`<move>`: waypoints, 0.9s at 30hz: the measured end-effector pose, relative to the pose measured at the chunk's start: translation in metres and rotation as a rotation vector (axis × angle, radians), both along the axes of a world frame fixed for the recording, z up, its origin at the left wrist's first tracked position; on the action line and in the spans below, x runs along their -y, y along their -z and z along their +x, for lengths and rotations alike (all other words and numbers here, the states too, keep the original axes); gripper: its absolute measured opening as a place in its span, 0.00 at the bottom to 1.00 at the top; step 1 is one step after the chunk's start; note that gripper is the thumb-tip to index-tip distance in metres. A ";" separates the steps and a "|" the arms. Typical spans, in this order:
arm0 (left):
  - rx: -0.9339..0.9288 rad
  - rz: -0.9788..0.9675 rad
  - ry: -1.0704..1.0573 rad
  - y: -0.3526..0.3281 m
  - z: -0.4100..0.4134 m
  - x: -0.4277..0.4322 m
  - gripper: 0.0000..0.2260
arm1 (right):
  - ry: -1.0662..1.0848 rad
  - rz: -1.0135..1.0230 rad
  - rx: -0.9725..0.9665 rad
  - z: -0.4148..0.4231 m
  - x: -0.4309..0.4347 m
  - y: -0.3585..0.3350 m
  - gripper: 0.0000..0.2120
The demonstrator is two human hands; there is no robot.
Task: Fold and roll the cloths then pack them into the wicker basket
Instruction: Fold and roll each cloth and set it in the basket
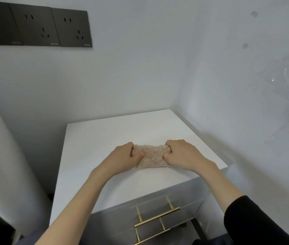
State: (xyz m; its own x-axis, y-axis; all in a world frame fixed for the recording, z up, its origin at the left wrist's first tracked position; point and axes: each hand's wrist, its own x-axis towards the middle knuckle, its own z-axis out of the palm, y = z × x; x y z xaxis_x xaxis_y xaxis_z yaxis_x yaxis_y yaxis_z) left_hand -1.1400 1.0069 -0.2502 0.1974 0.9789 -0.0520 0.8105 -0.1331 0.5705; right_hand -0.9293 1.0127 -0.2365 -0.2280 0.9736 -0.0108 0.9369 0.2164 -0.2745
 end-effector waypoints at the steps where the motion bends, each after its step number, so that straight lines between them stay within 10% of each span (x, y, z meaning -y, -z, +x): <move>1: 0.051 0.003 -0.002 -0.002 0.000 0.004 0.15 | 0.002 0.000 0.005 0.001 0.004 -0.002 0.06; 11: 0.979 -0.097 -0.050 -0.051 0.025 0.038 0.11 | 0.007 -0.004 -0.235 0.026 0.051 -0.064 0.01; 27: 0.895 -0.198 0.337 -0.107 0.152 0.133 0.11 | 0.273 -0.161 -0.782 0.117 0.216 -0.092 0.14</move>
